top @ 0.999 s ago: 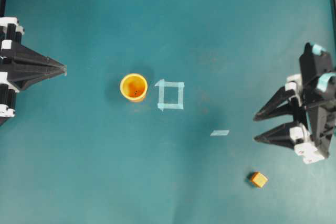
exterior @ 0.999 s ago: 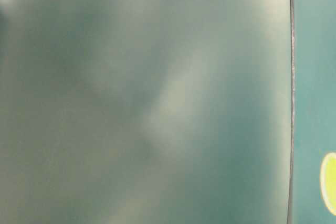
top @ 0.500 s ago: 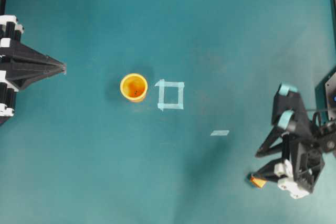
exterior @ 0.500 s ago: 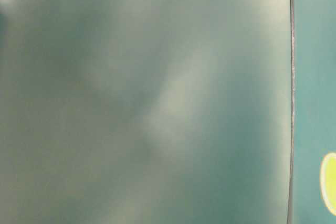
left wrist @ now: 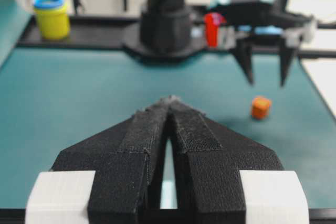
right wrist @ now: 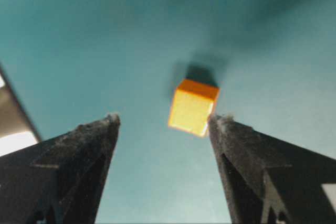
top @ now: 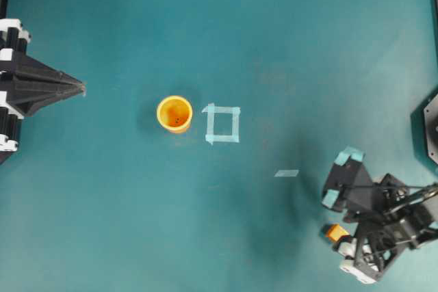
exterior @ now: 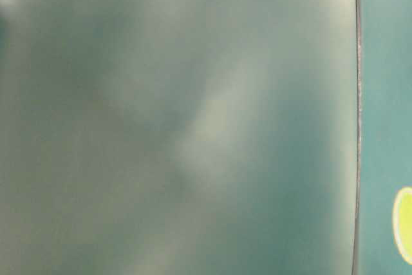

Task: Move the block toward the cup with right arm.
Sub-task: 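Lower the open right gripper over the orange cube and close on it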

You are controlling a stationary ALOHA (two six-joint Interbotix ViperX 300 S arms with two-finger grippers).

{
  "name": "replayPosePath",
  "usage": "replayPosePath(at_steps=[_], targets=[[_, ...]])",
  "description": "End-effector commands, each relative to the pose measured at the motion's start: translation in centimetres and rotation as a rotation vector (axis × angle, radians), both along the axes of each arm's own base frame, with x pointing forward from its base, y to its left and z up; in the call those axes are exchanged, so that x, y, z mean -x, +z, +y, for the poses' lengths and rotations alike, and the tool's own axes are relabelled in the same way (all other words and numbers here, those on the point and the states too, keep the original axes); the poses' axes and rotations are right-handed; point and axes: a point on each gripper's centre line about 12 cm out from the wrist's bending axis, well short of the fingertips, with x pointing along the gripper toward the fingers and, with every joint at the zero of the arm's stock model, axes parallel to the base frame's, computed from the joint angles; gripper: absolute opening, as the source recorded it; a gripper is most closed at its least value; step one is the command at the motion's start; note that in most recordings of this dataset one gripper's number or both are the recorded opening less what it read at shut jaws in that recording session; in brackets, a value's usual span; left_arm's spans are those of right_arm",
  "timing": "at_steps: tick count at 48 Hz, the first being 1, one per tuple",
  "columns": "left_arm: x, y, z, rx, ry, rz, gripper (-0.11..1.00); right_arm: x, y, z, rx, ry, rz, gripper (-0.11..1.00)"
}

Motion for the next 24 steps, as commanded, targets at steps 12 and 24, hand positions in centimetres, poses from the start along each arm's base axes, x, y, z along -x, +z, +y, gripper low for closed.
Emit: replayPosePath(at_steps=[12, 24], targets=[[-0.2, 1.2, 0.0, 0.0, 0.0, -0.026, 0.0, -0.5, -2.1, 0.9, 0.061, -0.023, 0.051, 0.67], [-0.1, 1.3, 0.0, -0.002, 0.001, -0.031, 0.0, 0.5, -3.5, 0.5, 0.108, -0.087, 0.065, 0.67]])
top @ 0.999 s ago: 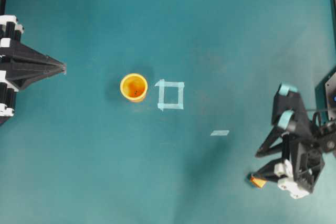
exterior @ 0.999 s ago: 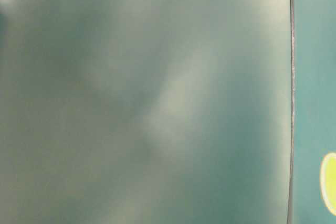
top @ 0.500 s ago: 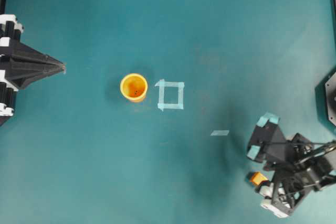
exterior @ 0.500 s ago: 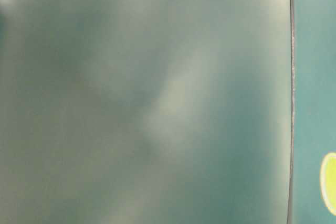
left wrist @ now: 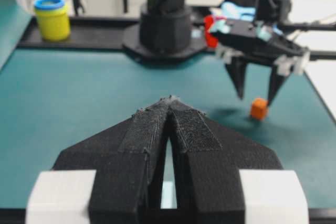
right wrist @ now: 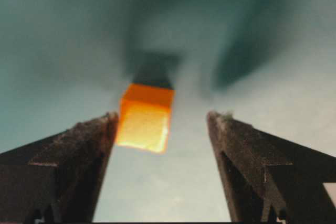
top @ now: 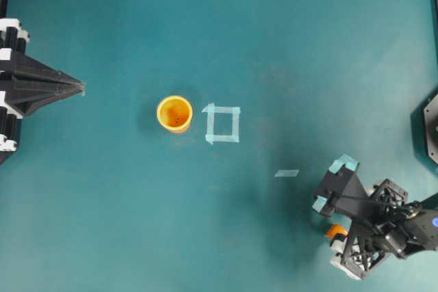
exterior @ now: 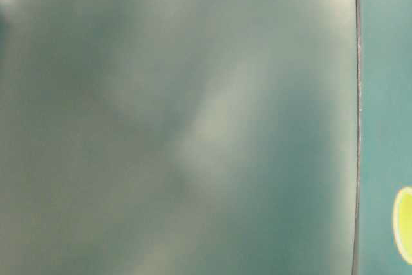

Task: Move the block toward the cup with right arm.
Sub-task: 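Lower the open right gripper over the orange cube and close on it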

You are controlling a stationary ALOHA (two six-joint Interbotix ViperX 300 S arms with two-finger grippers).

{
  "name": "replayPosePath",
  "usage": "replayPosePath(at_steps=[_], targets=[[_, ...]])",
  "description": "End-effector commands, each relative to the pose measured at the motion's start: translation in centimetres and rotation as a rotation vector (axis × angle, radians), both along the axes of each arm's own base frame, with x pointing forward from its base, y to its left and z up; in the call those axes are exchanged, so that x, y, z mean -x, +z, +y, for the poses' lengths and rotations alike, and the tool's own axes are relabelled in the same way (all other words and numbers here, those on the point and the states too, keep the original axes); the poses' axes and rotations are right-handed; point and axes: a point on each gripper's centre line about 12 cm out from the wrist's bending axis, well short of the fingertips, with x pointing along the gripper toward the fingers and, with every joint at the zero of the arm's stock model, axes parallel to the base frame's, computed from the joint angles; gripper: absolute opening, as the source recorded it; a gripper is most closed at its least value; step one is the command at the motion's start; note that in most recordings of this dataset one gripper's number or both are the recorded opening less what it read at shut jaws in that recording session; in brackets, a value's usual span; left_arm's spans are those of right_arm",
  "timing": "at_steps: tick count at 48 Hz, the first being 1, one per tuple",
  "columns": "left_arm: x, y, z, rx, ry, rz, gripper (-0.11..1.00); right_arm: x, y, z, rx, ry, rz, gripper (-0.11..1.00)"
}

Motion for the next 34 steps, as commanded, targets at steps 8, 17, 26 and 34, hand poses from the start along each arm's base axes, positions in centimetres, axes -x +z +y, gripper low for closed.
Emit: replayPosePath(at_steps=[8, 17, 26, 34], targets=[[-0.1, 1.2, 0.0, 0.0, 0.001, -0.032, 0.0, 0.2, 0.0, 0.3, 0.022, -0.007, -0.045, 0.67], [-0.1, 1.2, 0.0, 0.0, 0.001, -0.023, 0.0, -0.1, -0.7, 0.3, 0.035, 0.0, -0.051, 0.67], [0.0, 1.3, 0.0, 0.0, 0.001, -0.025, 0.0, -0.3, -1.4, 0.5, 0.031, 0.009, -0.054, 0.67], [0.2, 1.5, 0.0, -0.002, 0.001, -0.032, 0.0, -0.4, -1.3, 0.4, 0.036, 0.011, -0.055, 0.65]])
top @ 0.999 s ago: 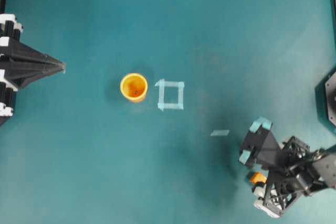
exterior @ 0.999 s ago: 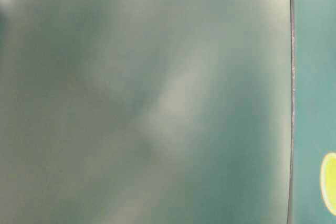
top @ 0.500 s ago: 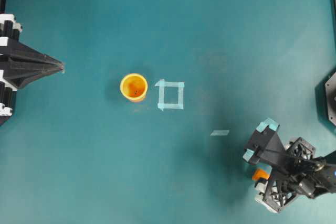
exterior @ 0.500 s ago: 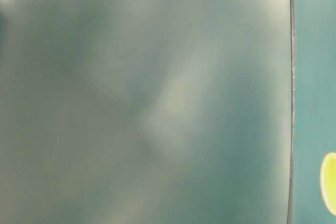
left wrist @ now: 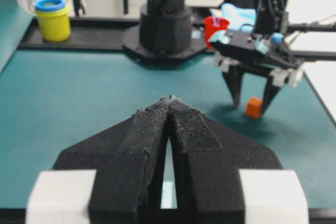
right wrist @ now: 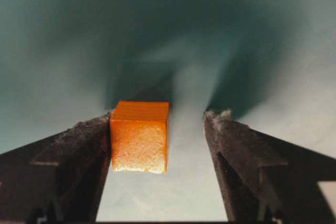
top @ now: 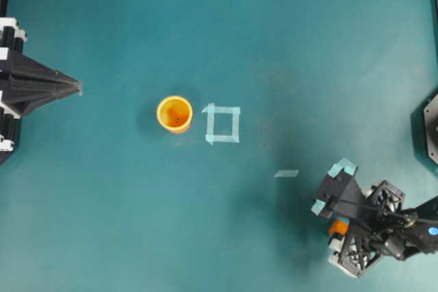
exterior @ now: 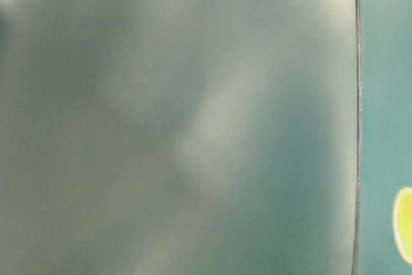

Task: Move the block toward the cup with right arm.
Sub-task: 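Lower the open right gripper over the orange cube and close on it, then lift the cube and carry it left toward the orange cup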

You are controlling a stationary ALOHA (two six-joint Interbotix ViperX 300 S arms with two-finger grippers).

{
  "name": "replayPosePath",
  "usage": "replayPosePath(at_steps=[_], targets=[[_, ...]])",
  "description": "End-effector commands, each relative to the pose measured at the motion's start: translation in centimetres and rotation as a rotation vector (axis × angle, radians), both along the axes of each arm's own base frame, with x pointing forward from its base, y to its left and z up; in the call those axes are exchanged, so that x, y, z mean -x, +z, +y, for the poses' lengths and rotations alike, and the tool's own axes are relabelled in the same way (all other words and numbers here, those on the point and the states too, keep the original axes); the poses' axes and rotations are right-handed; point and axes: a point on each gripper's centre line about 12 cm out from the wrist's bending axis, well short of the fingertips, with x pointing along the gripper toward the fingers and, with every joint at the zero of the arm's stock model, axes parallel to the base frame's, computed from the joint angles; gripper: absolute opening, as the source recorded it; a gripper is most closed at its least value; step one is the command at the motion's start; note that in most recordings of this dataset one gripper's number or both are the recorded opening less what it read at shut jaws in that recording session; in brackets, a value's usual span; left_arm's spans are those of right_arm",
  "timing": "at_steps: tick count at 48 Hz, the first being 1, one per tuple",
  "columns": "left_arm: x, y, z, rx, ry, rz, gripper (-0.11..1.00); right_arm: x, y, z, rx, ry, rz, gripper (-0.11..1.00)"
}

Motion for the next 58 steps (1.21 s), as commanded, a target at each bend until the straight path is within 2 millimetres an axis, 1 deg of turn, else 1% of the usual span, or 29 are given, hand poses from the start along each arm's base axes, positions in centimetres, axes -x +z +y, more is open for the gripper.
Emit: replayPosePath(at_steps=[1, 5, 8, 12, 13, 15, 21, 22, 27, 34, 41, 48, 53, 58], targets=[[-0.1, 1.3, 0.1, -0.002, 0.003, -0.032, 0.0, -0.2, 0.6, 0.3, -0.009, 0.015, -0.022, 0.65], [0.0, 1.3, 0.1, -0.002, 0.003, -0.028, 0.0, -0.4, 0.7, 0.4, -0.011, 0.02, -0.031, 0.62], [0.0, 1.3, 0.1, -0.002, 0.003, -0.025, 0.0, -0.5, 0.8, 0.5, -0.012, 0.022, -0.036, 0.58], [0.0, 1.3, 0.1, -0.002, 0.003, -0.026, 0.0, -0.7, 1.2, 0.6, -0.018, 0.024, -0.048, 0.48], [0.0, 1.3, 0.1, -0.002, 0.003, -0.025, 0.0, -0.7, 1.4, 0.6, -0.019, 0.025, -0.054, 0.43], [0.0, 1.3, 0.0, 0.0, 0.001, -0.025, 0.0, -1.0, 1.9, 0.7, -0.022, 0.03, -0.069, 0.39], [0.0, 1.3, 0.1, -0.002, 0.003, -0.025, 0.0, -1.5, 3.8, 0.5, -0.014, 0.061, -0.132, 0.39], [0.0, 1.3, 0.1, -0.002, 0.003, -0.025, 0.0, -1.7, 4.4, 0.4, -0.008, 0.07, -0.152, 0.39], [0.0, 1.3, 0.1, -0.002, 0.003, -0.025, 0.0, -2.3, 6.1, -0.5, 0.03, 0.087, -0.208, 0.39], [-0.1, 1.2, 0.1, -0.002, 0.003, -0.02, 0.0, -3.5, 8.4, -2.8, 0.099, 0.083, -0.291, 0.39], [-0.1, 1.2, 0.1, -0.002, 0.003, -0.02, 0.0, -5.1, 10.2, -5.6, 0.128, 0.011, -0.35, 0.39], [0.0, 1.4, 0.1, 0.0, 0.003, -0.025, 0.0, -6.8, 11.4, -8.7, 0.138, -0.095, -0.378, 0.39], [0.0, 1.4, 0.1, -0.003, 0.003, -0.025, 0.0, -7.7, 11.8, -10.8, 0.156, -0.147, -0.388, 0.39], [0.0, 1.4, 0.1, -0.002, 0.003, -0.025, 0.0, -8.3, 12.0, -12.3, 0.181, -0.161, -0.395, 0.39]])
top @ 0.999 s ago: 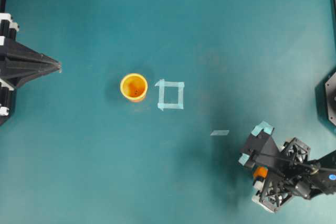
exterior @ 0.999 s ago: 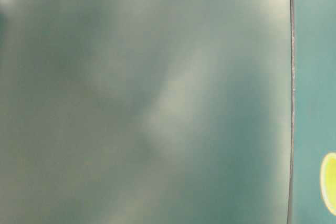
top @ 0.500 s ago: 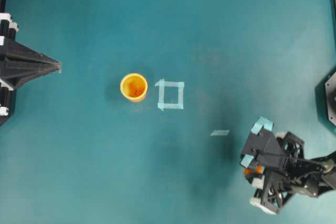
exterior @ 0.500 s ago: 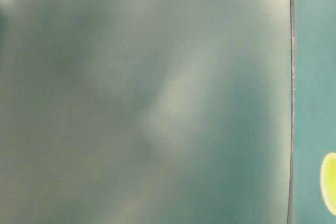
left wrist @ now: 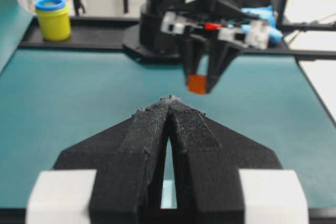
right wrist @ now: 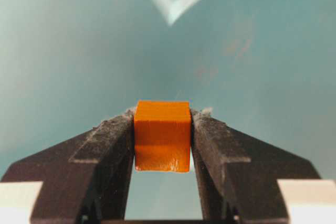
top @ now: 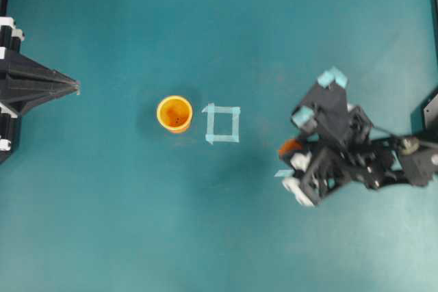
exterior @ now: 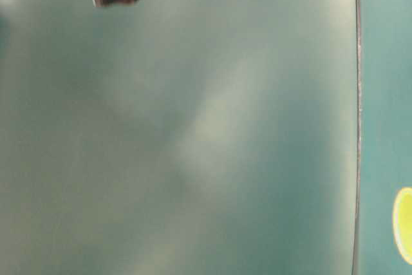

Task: Move the block toward the cup with right arm.
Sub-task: 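Lift the cube and carry it left toward the orange cup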

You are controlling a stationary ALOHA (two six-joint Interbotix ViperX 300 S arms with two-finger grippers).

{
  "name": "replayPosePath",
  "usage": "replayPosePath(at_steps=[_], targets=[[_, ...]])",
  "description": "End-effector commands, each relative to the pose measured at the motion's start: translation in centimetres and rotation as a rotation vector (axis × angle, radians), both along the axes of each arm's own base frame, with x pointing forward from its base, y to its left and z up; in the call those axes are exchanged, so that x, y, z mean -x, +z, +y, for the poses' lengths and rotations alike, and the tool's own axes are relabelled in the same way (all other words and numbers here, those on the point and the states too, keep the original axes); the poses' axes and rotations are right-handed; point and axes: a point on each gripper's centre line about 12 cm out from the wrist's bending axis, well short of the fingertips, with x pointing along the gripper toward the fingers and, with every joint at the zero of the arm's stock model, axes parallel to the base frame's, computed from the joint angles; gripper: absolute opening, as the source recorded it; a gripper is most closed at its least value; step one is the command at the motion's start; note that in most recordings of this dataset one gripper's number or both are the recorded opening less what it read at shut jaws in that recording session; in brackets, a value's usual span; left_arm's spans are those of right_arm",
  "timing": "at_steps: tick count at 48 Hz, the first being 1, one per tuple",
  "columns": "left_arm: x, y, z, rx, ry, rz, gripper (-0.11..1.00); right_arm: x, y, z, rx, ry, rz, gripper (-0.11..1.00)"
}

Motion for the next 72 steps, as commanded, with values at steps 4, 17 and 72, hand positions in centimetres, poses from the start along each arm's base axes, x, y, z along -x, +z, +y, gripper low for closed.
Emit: replayPosePath(at_steps=[4, 17, 72], targets=[[-0.2, 1.2, 0.0, -0.003, 0.001, -0.029, 0.0, -1.5, 1.9, -2.0, 0.02, -0.008, -0.062, 0.39], [-0.2, 1.2, 0.0, -0.003, 0.001, -0.029, 0.0, -4.3, 2.7, -4.3, 0.112, 0.094, -0.096, 0.39], [-0.2, 1.2, 0.0, -0.018, 0.002, -0.028, 0.0, -15.6, 2.2, -8.5, 0.201, 0.199, -0.234, 0.39]])
